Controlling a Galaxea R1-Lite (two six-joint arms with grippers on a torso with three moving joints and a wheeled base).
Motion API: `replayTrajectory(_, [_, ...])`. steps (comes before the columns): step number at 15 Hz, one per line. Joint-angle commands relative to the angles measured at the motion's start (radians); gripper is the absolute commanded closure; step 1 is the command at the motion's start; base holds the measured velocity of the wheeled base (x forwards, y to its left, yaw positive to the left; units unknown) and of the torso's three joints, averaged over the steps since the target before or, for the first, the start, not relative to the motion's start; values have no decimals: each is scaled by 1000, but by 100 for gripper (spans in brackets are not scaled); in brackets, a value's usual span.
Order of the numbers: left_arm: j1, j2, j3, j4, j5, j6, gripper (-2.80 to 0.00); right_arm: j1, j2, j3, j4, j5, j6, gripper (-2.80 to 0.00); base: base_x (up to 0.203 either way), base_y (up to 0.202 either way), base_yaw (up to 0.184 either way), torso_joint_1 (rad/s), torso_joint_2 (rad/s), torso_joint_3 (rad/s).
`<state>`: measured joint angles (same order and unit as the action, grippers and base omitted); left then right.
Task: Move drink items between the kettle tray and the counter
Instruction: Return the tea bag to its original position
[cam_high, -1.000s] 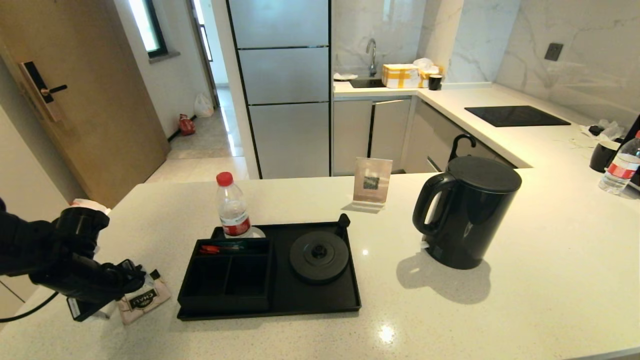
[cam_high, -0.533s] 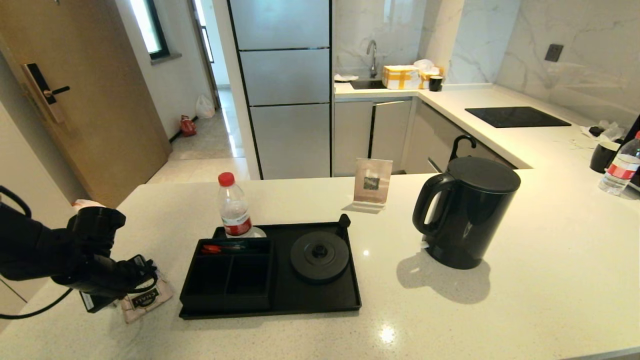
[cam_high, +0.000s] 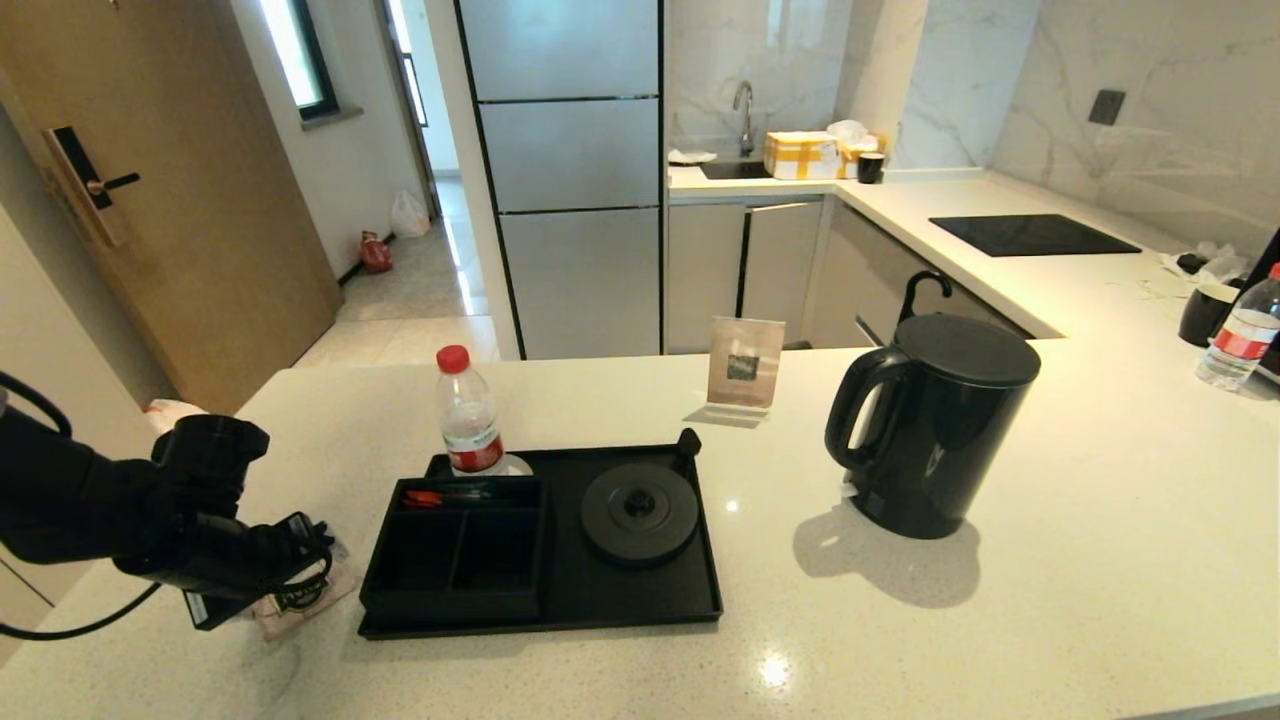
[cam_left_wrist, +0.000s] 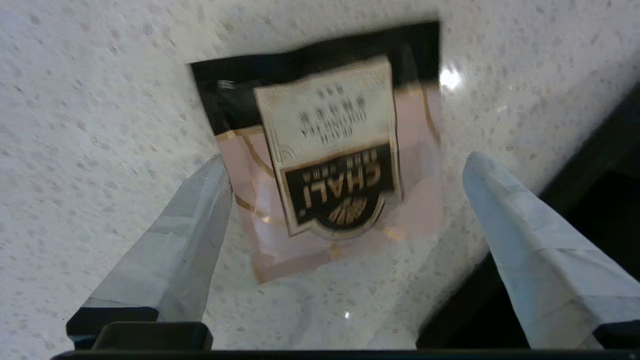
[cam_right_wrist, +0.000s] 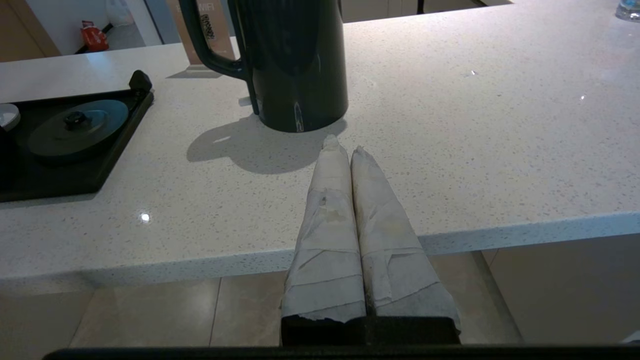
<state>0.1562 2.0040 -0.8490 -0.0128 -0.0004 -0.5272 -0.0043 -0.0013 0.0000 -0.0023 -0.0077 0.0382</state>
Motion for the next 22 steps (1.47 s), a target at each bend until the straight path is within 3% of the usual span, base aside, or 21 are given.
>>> replayTrajectory(1, [-7, 2, 2, -5, 3, -6, -280, 0, 1, 0, -1, 0, 0, 0, 0, 0, 0, 0, 0, 0])
replayTrajectory(2, [-7, 5, 1, -6, 3, -8, -280, 0, 1, 0, -1, 0, 0, 0, 0, 0, 0, 0, 0, 0])
replayTrajectory(3, [-7, 6, 0, -6, 3, -9, 0, 0, 1, 0, -1, 0, 0, 0, 0, 0, 0, 0, 0, 0])
replayTrajectory(18, [-6, -4, -5, -16, 4, -27, 0, 0, 1, 0, -1, 0, 0, 0, 0, 0, 0, 0, 0, 0])
replayTrajectory(20, [-1, -61, 25, -86, -1, -49, 0, 0, 1, 0, -1, 0, 0, 0, 0, 0, 0, 0, 0, 0])
replayTrajectory(22, [0, -106, 108, -276, -30, -58, 0, 0, 1, 0, -1, 0, 0, 0, 0, 0, 0, 0, 0, 0])
